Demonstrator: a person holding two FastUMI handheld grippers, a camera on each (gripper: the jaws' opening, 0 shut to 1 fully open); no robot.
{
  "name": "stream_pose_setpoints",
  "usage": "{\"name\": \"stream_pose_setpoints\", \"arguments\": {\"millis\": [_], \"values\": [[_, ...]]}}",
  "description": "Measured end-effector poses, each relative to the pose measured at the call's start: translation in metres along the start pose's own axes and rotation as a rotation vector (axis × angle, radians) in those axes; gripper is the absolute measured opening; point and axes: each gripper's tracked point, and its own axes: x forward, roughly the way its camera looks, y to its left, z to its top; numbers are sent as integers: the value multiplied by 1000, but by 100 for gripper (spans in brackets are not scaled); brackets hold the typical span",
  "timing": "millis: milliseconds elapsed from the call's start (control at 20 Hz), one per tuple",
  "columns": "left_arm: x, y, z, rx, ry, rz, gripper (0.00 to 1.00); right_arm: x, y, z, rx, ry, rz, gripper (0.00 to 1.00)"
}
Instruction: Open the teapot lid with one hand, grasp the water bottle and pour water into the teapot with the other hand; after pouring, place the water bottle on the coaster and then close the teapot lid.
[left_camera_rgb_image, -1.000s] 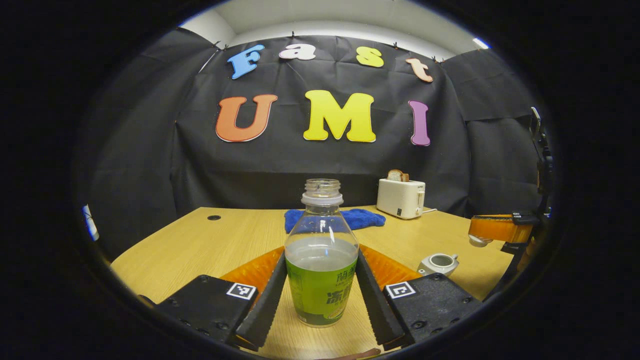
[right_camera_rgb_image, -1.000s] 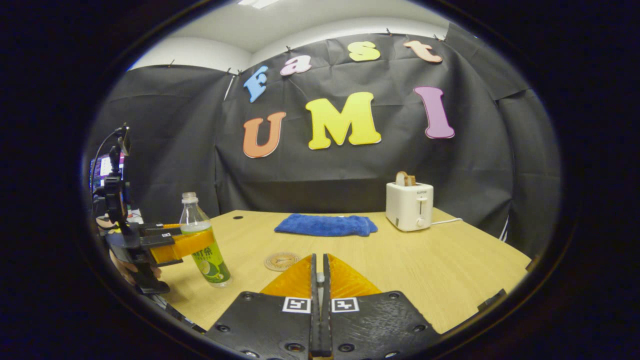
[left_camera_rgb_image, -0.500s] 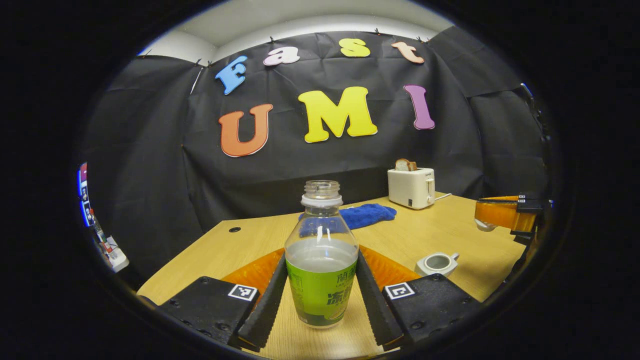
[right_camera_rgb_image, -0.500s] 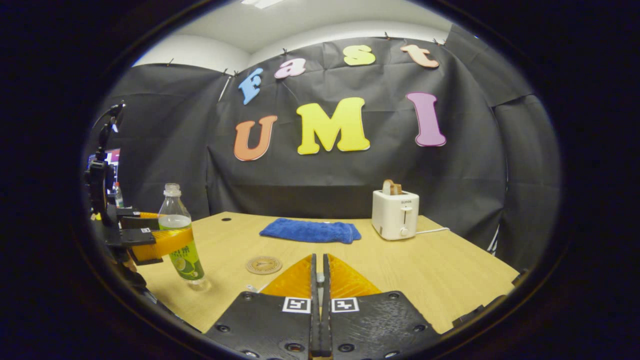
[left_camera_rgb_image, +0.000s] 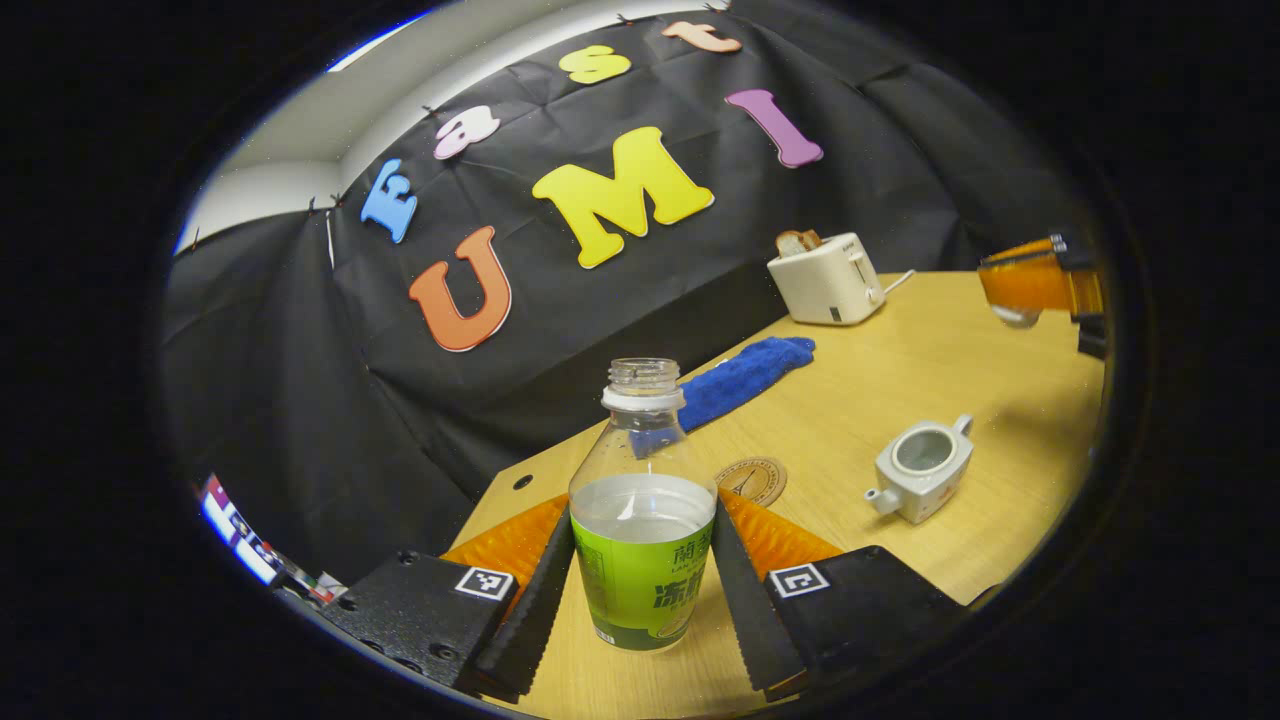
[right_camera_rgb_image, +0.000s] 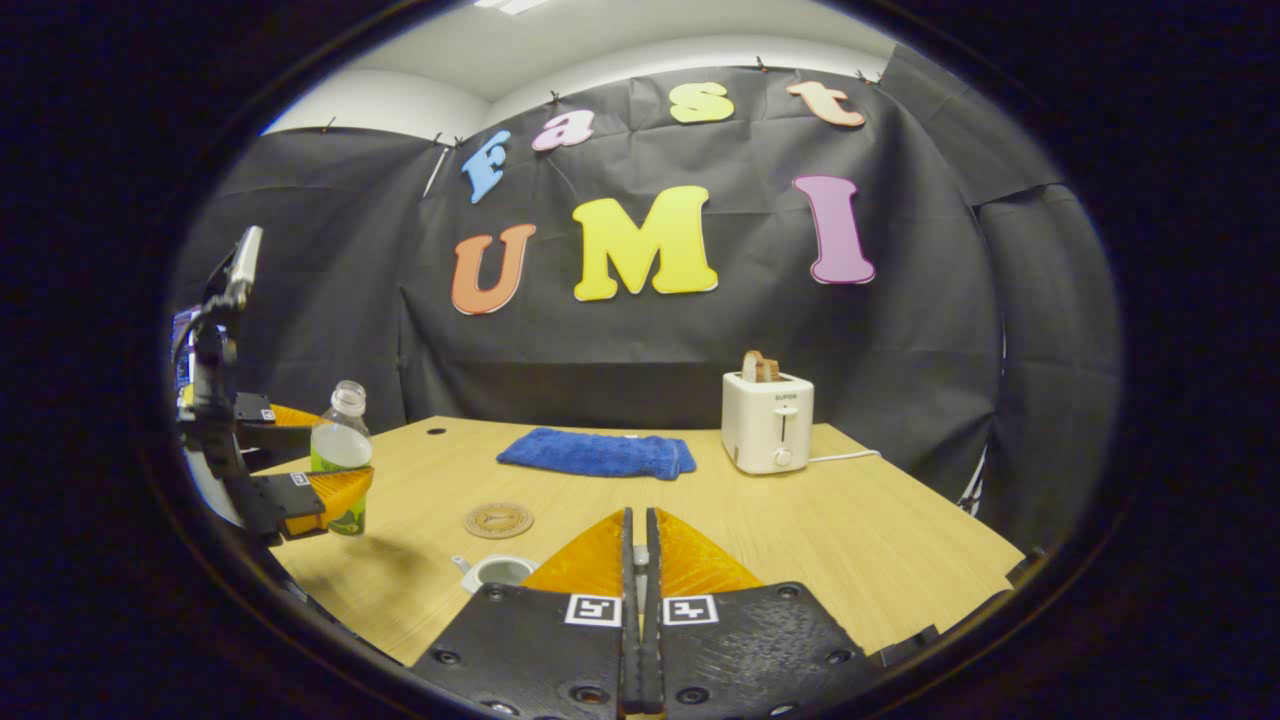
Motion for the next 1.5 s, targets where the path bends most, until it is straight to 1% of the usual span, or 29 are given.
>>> {"name": "stream_pose_setpoints", "arguments": {"millis": [200,400,500,650,700,850,900,950,1000,1050,1150,1200,1250,1300,1500], "values": [[8,-9,-5,248,45,29,77,-6,-18,9,1,-10,-27,0],[8,-25,-5,447,78,26,76,-12,-43,21,-7,-46,-79,0],[6,-31,1,534,72,25,76,-16,-56,24,3,-53,-105,0],[1,-37,10,708,61,25,76,-21,-69,30,43,-65,-130,0],[4,-40,11,749,61,21,76,-22,-71,30,48,-69,-136,0],[1,-45,12,850,80,24,76,-25,-73,35,42,-80,-140,0],[0,-45,17,901,78,31,76,-26,-76,36,44,-84,-148,0],[1,-46,22,947,75,37,74,-27,-79,36,42,-86,-155,1],[0,-45,23,985,77,38,76,-26,-79,36,35,-86,-162,0],[1,-45,22,1012,90,33,74,-25,-79,36,29,-83,-167,0],[0,-45,22,1061,103,33,76,-26,-79,35,29,-82,-161,0],[-1,-44,26,1089,102,39,74,-26,-80,35,31,-80,-161,0],[-1,-46,31,1119,96,45,76,-26,-82,34,32,-79,-166,0],[-2,-48,33,1142,89,49,76,-24,-83,32,32,-76,-167,0],[-7,-60,37,1211,79,24,76,-23,-85,30,37,-63,-165,0]]}}
